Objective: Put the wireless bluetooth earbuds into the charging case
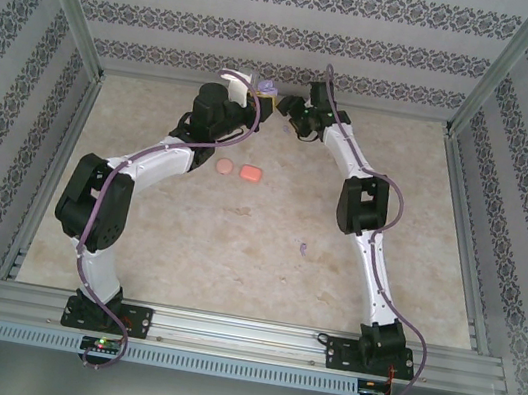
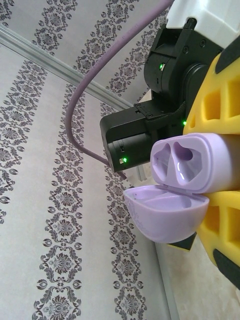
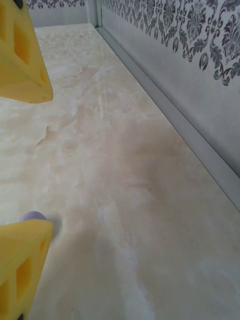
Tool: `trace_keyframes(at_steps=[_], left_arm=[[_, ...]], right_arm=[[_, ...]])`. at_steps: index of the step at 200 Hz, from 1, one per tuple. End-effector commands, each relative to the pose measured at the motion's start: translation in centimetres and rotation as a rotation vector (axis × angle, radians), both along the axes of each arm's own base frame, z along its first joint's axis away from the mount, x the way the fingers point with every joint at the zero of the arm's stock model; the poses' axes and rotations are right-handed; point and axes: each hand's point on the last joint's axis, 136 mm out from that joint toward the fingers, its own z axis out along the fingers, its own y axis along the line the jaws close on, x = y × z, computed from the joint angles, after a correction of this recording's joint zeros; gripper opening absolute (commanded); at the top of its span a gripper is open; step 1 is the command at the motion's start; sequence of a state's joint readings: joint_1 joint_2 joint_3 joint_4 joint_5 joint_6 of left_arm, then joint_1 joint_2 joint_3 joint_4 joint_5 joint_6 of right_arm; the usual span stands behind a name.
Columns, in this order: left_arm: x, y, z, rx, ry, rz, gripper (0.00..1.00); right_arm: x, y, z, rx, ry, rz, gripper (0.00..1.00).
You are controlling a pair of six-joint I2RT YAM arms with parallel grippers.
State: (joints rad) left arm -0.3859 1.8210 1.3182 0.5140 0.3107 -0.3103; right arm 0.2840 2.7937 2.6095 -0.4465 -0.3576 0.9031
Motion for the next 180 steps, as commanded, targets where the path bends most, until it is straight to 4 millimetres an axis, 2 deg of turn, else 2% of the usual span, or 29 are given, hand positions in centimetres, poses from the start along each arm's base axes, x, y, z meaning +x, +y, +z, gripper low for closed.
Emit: trace_keyframes(at_steps=[1,23,53,78,117,180], left_arm=[[-0.6,0.4,3.3,-0.012,-0.081,-0.006,0.0],[-0.6,0.4,3.2,-0.017,-0.079,-0.01,0.0],[-0.6,0.4,3.2,-0.017,-0.078,-0.012,0.0],[-0.6,0.5,3.2,-0.019,-0.079,-0.009,0.0],[-0.6,0.3,2.9,-0.03,-0.066,-0.013,0.0],[-0.9,0.5,3.0,-0.042,-0.059,-0.012,0.0]], right_arm=[[0.1,0.1,-0.7,-0.004,-0.007,0.001,0.63],[0.6,-0.6,-0.6,-0.008,-0.013,-0.021,0.63],[1.1,-1.3,-1.9,0.009,0.016,-0.038,0.63],[0.7,-1.2,-3.1,0.029,0.056,-0.03,0.62],[-0.5,-0.1,-4.3,0.042,0.101,0.021,0.61],[-2.3,1.7,-3.5,0.009,0.101,0.123,0.6]])
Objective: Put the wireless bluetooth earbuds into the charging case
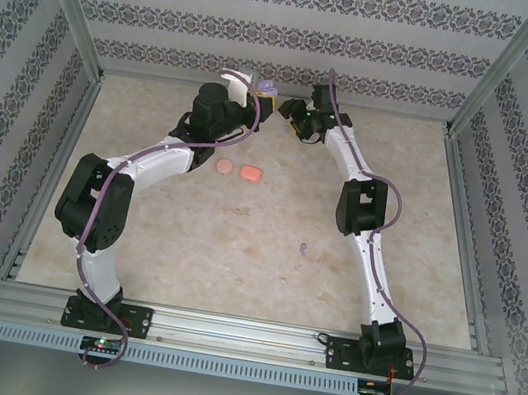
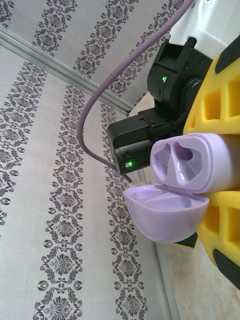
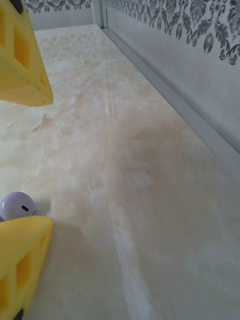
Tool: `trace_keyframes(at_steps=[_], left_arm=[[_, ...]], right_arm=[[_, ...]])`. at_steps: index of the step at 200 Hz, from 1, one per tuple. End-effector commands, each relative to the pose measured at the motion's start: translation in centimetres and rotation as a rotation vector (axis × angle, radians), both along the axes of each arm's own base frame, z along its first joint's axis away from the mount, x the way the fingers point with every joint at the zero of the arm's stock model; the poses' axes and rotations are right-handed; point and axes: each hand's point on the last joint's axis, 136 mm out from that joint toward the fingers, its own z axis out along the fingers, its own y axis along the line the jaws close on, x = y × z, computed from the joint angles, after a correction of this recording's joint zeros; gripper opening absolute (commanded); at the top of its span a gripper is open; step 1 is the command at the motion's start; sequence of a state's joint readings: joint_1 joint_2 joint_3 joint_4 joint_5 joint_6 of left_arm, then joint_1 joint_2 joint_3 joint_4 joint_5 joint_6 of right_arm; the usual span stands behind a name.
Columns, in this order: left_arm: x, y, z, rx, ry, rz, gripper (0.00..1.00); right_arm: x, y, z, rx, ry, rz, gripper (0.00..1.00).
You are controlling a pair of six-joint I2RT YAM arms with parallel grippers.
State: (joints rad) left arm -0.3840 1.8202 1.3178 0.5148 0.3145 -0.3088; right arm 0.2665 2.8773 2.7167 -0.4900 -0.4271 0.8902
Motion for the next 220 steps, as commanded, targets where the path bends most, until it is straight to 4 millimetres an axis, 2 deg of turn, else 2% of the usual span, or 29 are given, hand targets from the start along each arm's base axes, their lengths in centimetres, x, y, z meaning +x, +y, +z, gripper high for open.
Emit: trace_keyframes(at_steps=[1,111,167,220], left_arm=[[-0.9,0.5,3.0,-0.043,-0.057,-0.01,0.0],[-2.1,1.0,3.7,-0.058,-0.06,-0.008,0.0],[-2.8,1.3,4.3,-0.065,-0.067,-0.003,0.0],[-3.3,1.5,4.5,-0.072,-0.066,-0.002,0.0]], right_arm=[[-2.5,1.8,-2.0,-0.024,0.076,0.082,0.6],[-6.2,4.2,-1.6,-0.146,0.082,0.21,0.59],[-9.0,5.8,-1.2,-0.215,0.085,0.279,0.59],[-11.0,6.0,-0.4,-0.332,0.058,0.307,0.59]])
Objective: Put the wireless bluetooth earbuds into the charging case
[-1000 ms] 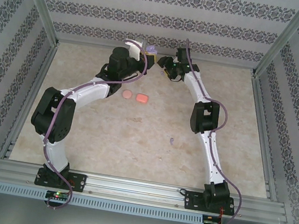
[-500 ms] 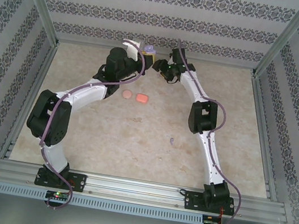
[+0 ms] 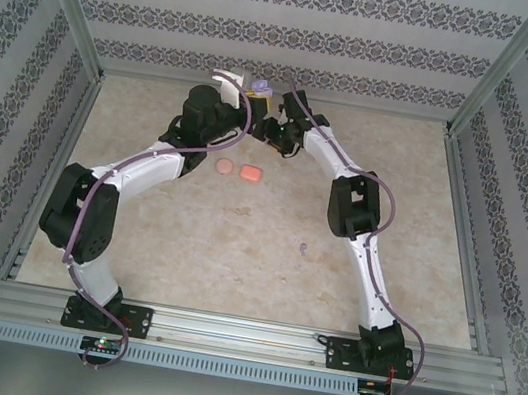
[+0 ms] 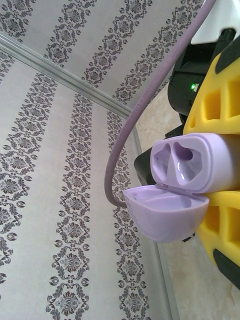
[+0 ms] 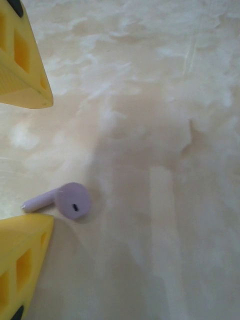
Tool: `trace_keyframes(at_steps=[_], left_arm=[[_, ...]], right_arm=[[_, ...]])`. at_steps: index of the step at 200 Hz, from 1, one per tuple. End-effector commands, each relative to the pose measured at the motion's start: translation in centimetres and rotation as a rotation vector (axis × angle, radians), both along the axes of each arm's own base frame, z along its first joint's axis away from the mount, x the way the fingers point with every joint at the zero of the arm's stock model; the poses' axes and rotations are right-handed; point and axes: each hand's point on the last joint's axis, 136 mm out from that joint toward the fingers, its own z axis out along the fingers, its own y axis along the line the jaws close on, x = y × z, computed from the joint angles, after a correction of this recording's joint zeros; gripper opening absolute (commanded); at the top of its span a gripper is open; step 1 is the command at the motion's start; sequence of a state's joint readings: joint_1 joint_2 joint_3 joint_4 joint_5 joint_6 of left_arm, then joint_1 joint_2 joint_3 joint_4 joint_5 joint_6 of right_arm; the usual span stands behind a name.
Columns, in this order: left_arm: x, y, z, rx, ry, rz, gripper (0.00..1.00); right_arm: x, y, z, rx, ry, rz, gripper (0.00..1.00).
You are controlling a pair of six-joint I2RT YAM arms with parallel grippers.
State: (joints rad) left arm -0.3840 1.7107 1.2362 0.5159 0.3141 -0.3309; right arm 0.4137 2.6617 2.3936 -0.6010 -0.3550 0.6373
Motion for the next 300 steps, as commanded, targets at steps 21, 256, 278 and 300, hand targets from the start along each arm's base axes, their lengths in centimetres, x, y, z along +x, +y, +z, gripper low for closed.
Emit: trace_keyframes(at_steps=[21,256,278,300], left_arm=[[-1.1,0.7,2.6,-0.042,-0.056,0.002,0.0],[-0.9,0.7,2.4,-0.031,-0.058,0.007,0.0],[-0.8,0.7,2.3,-0.03,-0.055,0.007,0.0],[-0.7,0.6,2.2,-0.033,-0.051,0.003,0.0]], right_arm=[[-2.0,-0.9,1.3,-0.179,-0.031,0.032,0.59],[2.8,-1.0,-0.4,-0.273,-0.168,-0.029,0.51],[2.9,-0.7,-0.7,-0.238,-0.151,-0.037,0.51],[3.0,-0.9,-1.1,-0.215,-0.133,-0.047,0.5]])
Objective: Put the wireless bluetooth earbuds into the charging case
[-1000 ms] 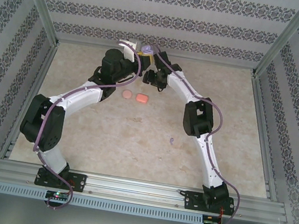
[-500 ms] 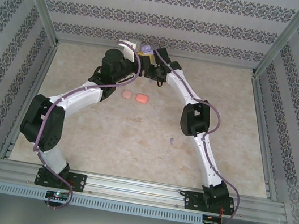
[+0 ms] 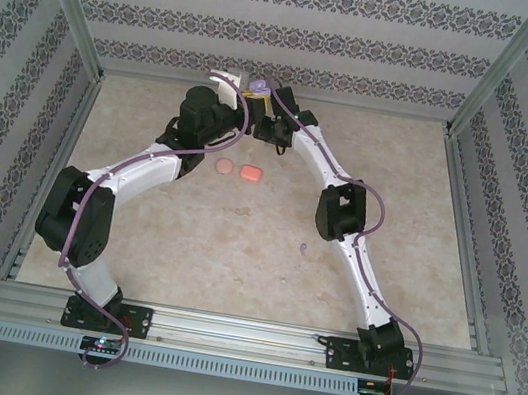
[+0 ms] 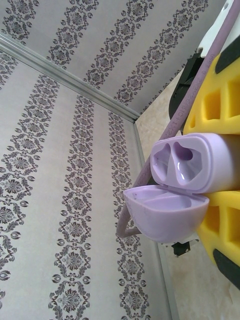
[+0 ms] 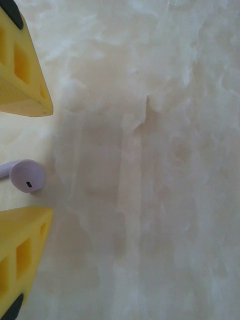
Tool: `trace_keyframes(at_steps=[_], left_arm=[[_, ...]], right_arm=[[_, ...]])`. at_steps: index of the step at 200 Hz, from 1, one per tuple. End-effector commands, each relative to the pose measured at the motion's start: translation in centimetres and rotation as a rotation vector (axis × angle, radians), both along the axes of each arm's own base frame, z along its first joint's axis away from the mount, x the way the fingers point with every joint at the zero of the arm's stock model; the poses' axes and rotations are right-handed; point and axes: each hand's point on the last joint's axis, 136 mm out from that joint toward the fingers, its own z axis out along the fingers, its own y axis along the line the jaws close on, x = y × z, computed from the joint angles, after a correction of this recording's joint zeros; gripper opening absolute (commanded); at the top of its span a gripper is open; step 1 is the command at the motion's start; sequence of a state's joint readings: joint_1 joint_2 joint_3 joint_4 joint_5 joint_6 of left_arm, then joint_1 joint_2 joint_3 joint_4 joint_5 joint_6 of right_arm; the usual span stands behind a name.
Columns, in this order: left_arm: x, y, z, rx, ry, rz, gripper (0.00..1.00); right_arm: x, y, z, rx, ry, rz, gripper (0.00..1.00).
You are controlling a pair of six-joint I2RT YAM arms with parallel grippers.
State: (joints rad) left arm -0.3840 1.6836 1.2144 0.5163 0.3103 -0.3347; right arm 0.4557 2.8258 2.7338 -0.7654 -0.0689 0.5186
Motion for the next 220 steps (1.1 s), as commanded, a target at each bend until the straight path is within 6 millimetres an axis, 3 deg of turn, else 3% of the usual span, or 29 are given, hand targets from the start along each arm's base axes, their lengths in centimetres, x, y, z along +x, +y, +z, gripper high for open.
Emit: trace_keyframes(at_steps=[1,137,220], left_arm=[[-0.1,0.3,1.9,-0.028,-0.048,-0.001,0.0],[-0.2,0.1,1.8,-0.045,-0.027,-0.014,0.0],[-0.4,0.1,2.1,-0.056,-0.03,-0.019,0.0]], right_arm=[[0.2,0.1,-0.9,0.044,0.025,-0.015,0.5],[-1.3,2.1,-1.7,0.091,0.077,0.051,0.36],[-2.4,1.0,-1.7,-0.039,0.08,0.038,0.37]])
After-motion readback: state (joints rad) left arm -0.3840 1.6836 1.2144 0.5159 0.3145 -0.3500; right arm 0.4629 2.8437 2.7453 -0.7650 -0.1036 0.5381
